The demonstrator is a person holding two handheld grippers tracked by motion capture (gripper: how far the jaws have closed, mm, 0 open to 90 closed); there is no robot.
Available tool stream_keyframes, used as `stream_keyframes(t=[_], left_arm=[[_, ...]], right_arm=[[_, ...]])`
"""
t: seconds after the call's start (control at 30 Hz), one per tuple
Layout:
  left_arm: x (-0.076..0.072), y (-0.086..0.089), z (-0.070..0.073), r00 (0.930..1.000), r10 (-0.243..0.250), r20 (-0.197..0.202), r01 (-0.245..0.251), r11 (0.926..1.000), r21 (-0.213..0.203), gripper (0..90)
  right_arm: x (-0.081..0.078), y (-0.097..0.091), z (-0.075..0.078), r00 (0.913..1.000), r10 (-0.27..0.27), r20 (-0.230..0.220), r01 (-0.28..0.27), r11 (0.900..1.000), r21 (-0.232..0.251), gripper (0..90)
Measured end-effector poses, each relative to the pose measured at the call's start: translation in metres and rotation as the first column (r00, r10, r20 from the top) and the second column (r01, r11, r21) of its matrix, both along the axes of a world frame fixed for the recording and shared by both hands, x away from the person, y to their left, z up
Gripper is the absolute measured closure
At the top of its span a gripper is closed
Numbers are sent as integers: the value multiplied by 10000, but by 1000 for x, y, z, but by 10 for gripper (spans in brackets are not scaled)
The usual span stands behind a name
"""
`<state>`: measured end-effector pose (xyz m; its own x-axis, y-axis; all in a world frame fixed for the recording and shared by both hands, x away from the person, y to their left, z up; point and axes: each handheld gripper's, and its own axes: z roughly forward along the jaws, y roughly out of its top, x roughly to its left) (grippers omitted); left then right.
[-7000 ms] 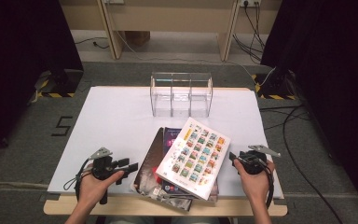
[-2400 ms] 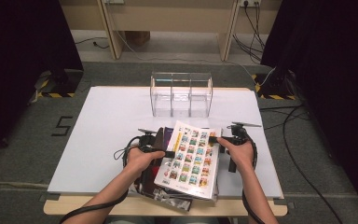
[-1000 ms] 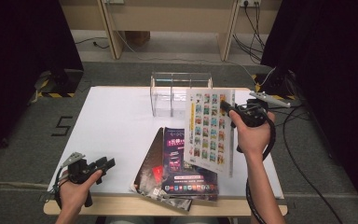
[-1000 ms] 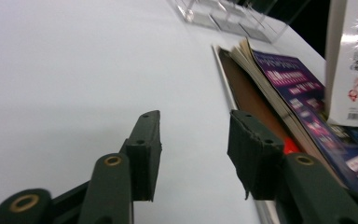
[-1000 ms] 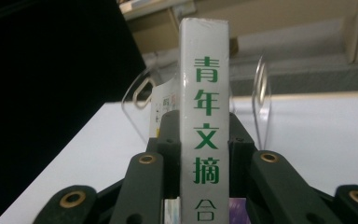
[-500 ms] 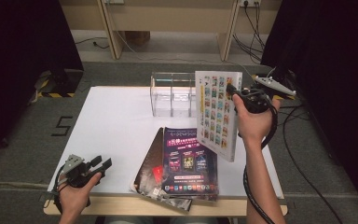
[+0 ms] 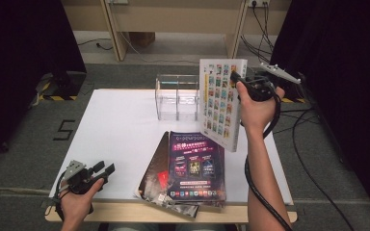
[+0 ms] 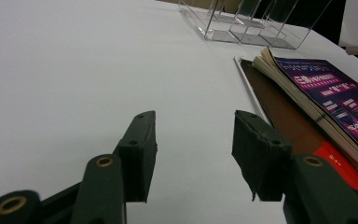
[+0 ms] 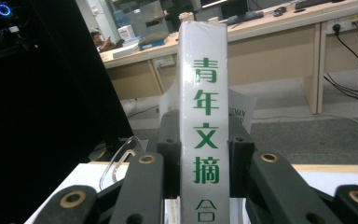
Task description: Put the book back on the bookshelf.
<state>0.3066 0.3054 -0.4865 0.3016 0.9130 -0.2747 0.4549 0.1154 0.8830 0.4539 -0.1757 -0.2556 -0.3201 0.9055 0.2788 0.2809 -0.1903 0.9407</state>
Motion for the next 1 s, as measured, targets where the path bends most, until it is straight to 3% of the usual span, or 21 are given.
stream_keyframes(t=[0.3,0.47,1.0], left_arm=[[-2,3,0,9999,101,39,-101,9999,-76,491],[-3,3,1,10000,59,72,-59,10000,-66,491],[-3,1,1,9999,-58,144,60,9999,-120,491]], right_arm=[[23,11,4,9999,73,-94,-73,10000,31,739],[41,13,3,9997,-206,-151,203,9996,-189,740],[64,26,-3,9962,-858,-169,847,9945,-611,739]])
